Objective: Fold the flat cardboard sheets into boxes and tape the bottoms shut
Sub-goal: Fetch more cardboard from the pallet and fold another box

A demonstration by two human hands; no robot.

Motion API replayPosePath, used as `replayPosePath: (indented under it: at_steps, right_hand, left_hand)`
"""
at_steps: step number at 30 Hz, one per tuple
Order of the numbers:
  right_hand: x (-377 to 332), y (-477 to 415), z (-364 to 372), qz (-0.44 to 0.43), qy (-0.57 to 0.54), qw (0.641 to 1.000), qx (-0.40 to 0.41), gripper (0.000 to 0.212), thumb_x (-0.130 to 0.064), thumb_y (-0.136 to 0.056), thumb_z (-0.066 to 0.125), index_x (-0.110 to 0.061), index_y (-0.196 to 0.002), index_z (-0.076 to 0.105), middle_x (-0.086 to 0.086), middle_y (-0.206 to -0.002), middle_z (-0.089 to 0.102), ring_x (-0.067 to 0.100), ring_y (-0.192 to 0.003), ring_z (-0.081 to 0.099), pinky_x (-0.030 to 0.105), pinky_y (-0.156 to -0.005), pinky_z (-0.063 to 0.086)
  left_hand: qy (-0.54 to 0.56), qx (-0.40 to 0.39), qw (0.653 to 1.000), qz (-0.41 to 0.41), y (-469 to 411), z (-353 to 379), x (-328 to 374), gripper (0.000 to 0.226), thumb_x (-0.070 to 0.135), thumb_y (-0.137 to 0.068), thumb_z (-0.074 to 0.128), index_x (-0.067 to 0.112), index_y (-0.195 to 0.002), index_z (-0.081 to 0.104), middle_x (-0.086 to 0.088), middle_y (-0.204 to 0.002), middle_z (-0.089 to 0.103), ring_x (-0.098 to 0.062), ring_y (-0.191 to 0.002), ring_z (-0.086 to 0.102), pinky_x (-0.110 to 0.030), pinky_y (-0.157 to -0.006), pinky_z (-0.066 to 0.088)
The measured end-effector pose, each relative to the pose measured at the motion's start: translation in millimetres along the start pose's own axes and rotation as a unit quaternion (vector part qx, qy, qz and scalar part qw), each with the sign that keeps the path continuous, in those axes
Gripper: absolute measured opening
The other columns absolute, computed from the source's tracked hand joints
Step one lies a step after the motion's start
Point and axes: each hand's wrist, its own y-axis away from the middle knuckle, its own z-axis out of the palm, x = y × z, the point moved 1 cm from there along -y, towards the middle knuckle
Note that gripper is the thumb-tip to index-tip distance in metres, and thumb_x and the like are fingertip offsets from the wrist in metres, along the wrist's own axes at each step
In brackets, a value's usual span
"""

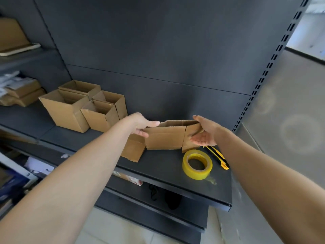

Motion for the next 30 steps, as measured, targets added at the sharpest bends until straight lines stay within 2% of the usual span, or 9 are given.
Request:
replayPosePath:
  at_steps: [3, 7, 10, 14, 17, 22, 25, 27, 30]
  right_hand:
    - [1.8, -5.2, 1.0, -0.002, 0.014, 1.000, 0.007, 0.050, -0.047, -0.081, 0.069, -0.013, -0.112, 0.049, 0.018, -0.104, 0.064, 0.032, -0.088, 0.068, 0.040, -0.070, 0.059]
    - [4.2, -9.8, 3.9, 0.009, 0.055, 0.998, 0.006, 0.060, -0.050, -0.080, 0.068, -0.015, -0.122, 0.042, 0.021, -0.104, 0.062, 0.034, -0.093, 0.064, 0.044, -0.080, 0.056]
    - [0.8, -9.7, 5.4, 0.021, 0.080, 0.997, 0.004, 0.069, -0.054, -0.079, 0.068, -0.017, -0.130, 0.037, 0.022, -0.107, 0.061, 0.035, -0.096, 0.063, 0.045, -0.083, 0.055]
    - [-6.4, -9.3, 9.2, 0.032, 0.130, 0.991, 0.002, 0.083, -0.058, -0.075, 0.069, -0.017, -0.138, 0.033, 0.022, -0.110, 0.057, 0.036, -0.100, 0.061, 0.045, -0.082, 0.056]
    - [-5.2, -11.3, 17.4, 0.029, 0.136, 0.990, -0.004, 0.085, -0.057, -0.075, 0.070, -0.014, -0.139, 0.034, 0.021, -0.124, 0.051, 0.036, -0.105, 0.057, 0.046, -0.086, 0.054]
    - [-3.3, -14.2, 20.5, 0.026, 0.144, 0.989, -0.012, 0.082, -0.053, -0.074, 0.074, -0.014, -0.136, 0.036, 0.018, -0.131, 0.048, 0.036, -0.106, 0.057, 0.046, -0.084, 0.055]
    - [-5.9, -15.8, 15.2, 0.024, 0.184, 0.982, -0.026, 0.073, -0.033, -0.076, 0.078, -0.012, -0.134, 0.040, 0.015, -0.128, 0.047, 0.036, -0.105, 0.057, 0.048, -0.086, 0.054]
    - [-8.0, -15.2, 14.4, 0.027, 0.210, 0.976, -0.050, 0.068, -0.021, -0.077, 0.078, -0.012, -0.134, 0.041, 0.013, -0.125, 0.046, 0.036, -0.105, 0.056, 0.049, -0.087, 0.053]
    - [-10.6, -14.3, 15.6, 0.031, 0.269, 0.960, -0.078, 0.065, -0.016, -0.080, 0.075, -0.012, -0.136, 0.043, 0.010, -0.130, 0.044, 0.035, -0.109, 0.055, 0.046, -0.085, 0.054]
  left_hand:
    - [0.040, -0.032, 0.998, -0.020, 5.3, 4.5, -9.1, 0.087, 0.043, -0.062, 0.083, 0.004, -0.131, 0.047, -0.013, -0.145, 0.039, -0.015, -0.073, 0.073, -0.024, -0.071, 0.058]
    - [0.060, -0.044, 0.997, -0.028, 13.1, 11.8, -16.4, 0.085, 0.043, -0.066, 0.080, 0.005, -0.133, 0.045, -0.012, -0.146, 0.039, -0.012, -0.071, 0.072, -0.015, -0.046, 0.051]
    - [0.068, -0.041, 0.996, -0.030, 15.0, 11.7, -15.9, 0.078, 0.042, -0.068, 0.080, 0.007, -0.130, 0.049, -0.010, -0.142, 0.043, -0.012, -0.069, 0.072, -0.016, -0.046, 0.050]
    - [0.038, -0.052, 0.997, -0.045, 15.6, 10.9, -13.3, 0.055, 0.042, -0.071, 0.078, 0.007, -0.108, 0.058, -0.001, -0.112, 0.057, -0.016, -0.078, 0.070, -0.022, -0.056, 0.057]
    - [-0.001, -0.066, 0.995, -0.079, 14.0, 14.0, -13.2, 0.050, 0.049, -0.073, 0.074, 0.007, -0.097, 0.062, -0.008, -0.095, 0.068, -0.019, -0.084, 0.068, -0.029, -0.069, 0.058]
    - [-0.021, -0.062, 0.995, -0.081, 7.0, 13.8, -13.0, 0.051, 0.054, -0.074, 0.070, 0.009, -0.092, 0.057, -0.009, -0.096, 0.063, -0.023, -0.086, 0.066, -0.030, -0.067, 0.058]
    - [-0.018, -0.067, 0.994, -0.082, 2.3, 11.3, -10.9, 0.065, 0.055, -0.075, 0.068, 0.001, -0.108, 0.056, -0.004, -0.099, 0.061, -0.022, -0.079, 0.067, -0.028, -0.056, 0.058]
    - [-0.024, -0.056, 0.995, -0.073, -0.2, 11.0, -9.3, 0.070, 0.055, -0.079, 0.064, 0.003, -0.123, 0.050, -0.007, -0.111, 0.056, -0.023, -0.074, 0.068, -0.026, -0.047, 0.055]
    - [-0.025, -0.038, 0.997, -0.062, -4.9, 11.2, -8.0, 0.067, 0.051, -0.083, 0.062, 0.006, -0.130, 0.047, -0.014, -0.134, 0.052, -0.025, -0.072, 0.067, -0.027, -0.050, 0.056]
